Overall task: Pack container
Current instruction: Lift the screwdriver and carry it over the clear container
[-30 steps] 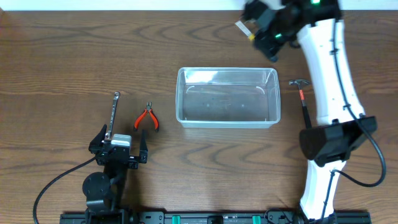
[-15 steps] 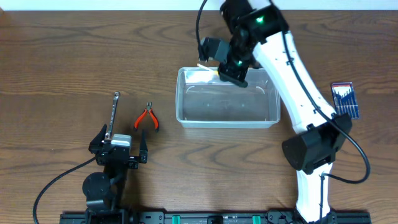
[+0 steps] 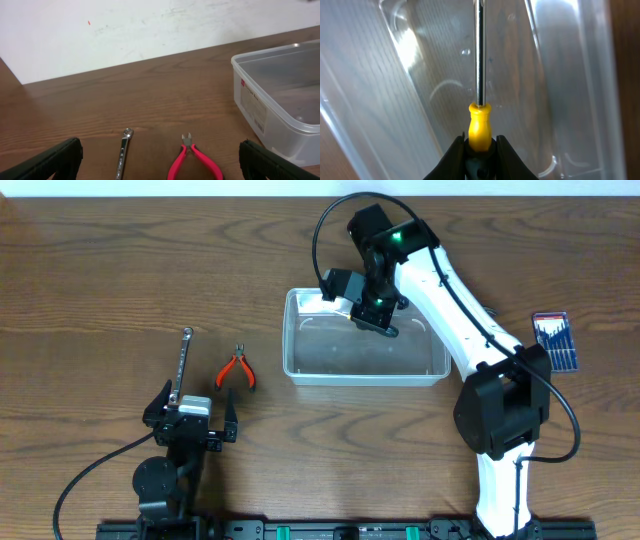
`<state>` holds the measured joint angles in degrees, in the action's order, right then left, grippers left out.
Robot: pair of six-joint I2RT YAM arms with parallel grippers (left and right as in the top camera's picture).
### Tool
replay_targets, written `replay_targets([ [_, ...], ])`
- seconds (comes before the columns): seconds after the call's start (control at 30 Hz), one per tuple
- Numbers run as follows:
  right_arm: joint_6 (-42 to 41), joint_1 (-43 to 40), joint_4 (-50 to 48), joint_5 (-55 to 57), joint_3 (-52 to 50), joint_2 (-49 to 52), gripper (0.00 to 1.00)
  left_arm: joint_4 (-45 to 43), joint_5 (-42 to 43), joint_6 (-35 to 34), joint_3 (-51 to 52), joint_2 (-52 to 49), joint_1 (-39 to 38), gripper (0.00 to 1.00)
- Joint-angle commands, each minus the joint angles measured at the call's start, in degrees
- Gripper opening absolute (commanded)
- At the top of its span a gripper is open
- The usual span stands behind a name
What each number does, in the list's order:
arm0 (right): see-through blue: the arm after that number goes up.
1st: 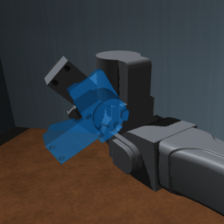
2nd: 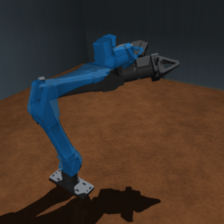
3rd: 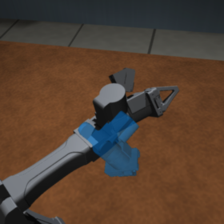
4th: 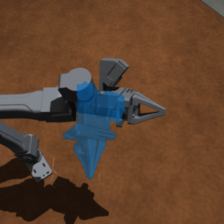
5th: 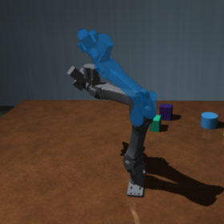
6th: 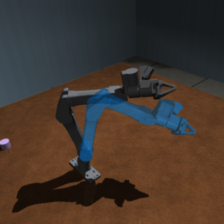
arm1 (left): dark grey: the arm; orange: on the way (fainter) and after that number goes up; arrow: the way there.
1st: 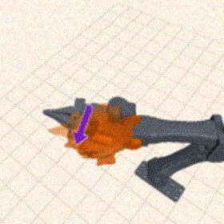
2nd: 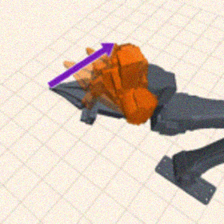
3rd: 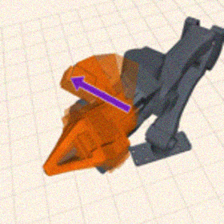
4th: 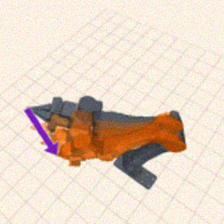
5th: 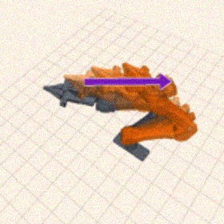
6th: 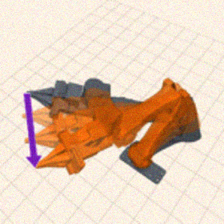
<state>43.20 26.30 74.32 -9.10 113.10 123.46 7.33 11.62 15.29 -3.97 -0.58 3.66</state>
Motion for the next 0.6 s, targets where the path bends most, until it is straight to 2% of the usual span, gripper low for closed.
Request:
replay_targets([
  [0.0,0.79,0.35,-0.85,0.28,-2.27,-1.27,0.06,0.46,-0.31,0.52,1.66,0.35,0.24,0.98],
  [0.33,0.59,0.35,-5.53,0.28,-8.55,-1.27,0.01,0.46,-0.31,0.52,1.66,0.35,0.24,0.98],
  [0.57,0.61,0.35,-8.81,0.26,-9.88,-1.25,0.01,0.46,-0.31,0.52,1.66,0.35,0.24,0.98],
])
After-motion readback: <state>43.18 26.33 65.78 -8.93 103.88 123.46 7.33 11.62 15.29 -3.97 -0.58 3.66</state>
